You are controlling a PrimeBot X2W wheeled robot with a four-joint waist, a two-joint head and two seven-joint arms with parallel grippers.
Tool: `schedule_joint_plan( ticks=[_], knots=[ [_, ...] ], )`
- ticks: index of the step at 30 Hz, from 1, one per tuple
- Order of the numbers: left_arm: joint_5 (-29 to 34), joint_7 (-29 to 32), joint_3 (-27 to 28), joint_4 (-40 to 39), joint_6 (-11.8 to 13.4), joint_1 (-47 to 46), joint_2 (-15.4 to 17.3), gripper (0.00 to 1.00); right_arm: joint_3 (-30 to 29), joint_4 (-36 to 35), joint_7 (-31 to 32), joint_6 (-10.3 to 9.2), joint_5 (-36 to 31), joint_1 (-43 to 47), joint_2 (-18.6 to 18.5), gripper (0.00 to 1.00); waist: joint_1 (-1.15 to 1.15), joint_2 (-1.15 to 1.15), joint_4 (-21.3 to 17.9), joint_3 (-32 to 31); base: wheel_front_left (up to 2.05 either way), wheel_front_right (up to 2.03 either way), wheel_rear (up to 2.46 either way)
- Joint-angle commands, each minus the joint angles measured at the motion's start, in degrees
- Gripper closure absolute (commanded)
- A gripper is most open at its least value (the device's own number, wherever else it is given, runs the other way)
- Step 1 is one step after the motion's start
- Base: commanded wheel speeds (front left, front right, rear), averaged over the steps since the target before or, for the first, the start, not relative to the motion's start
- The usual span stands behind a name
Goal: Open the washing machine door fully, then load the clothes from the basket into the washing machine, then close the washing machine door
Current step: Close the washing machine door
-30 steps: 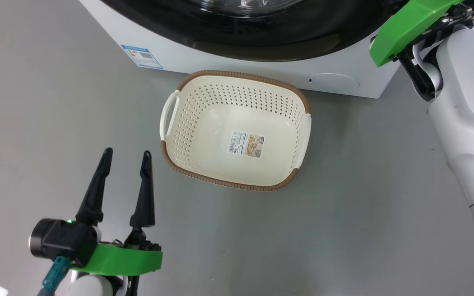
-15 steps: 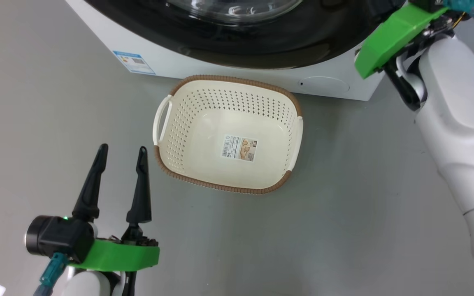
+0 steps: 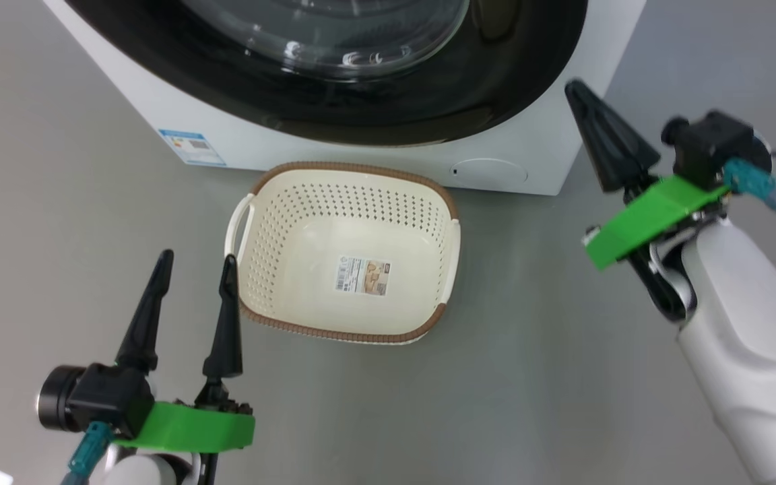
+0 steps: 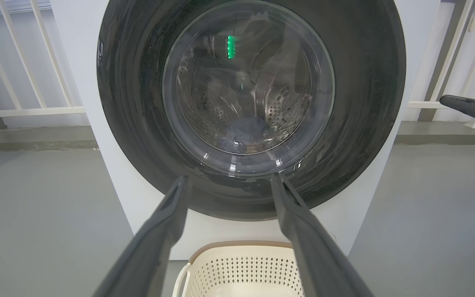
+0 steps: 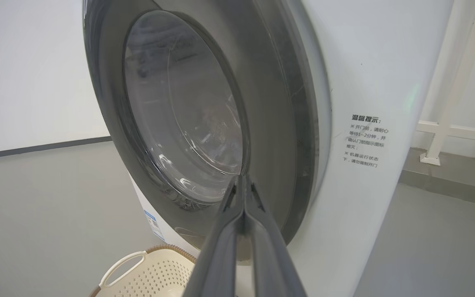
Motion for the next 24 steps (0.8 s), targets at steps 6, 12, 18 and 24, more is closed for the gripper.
schedule_joint_plan(
  ticks=[6,12,18,24],
  knots=[
    [0.91,-0.46,2.61,-0.28,-0.74,1.94,1.83,0.00,-5.09,-7.60,-0.64,0.07,-1.49,10.67,1.83,0.22,0.00,0.00,-3.42,-4.11,0.00,0.00,0.00],
    [0.86,-0.46,2.90,0.67,-0.81,3.18,2.72,0.00,-9.66,-12.80,0.38,0.07,-3.74,17.85,3.76,0.00,0.00,0.00,-5.38,-6.68,0.00,0.00,0.00],
    [0.07,0.26,3.47,1.10,-0.49,4.65,3.37,0.00,-13.69,-17.15,1.76,0.07,-5.45,24.10,5.83,0.00,0.00,0.00,-7.38,-9.39,0.00,0.00,0.00],
    [-0.57,1.34,3.91,0.84,-0.20,6.32,4.16,0.00,-17.33,-20.78,3.13,0.07,-6.77,29.94,7.37,0.00,0.00,0.00,-9.41,-11.87,0.00,0.00,0.00]
  ],
)
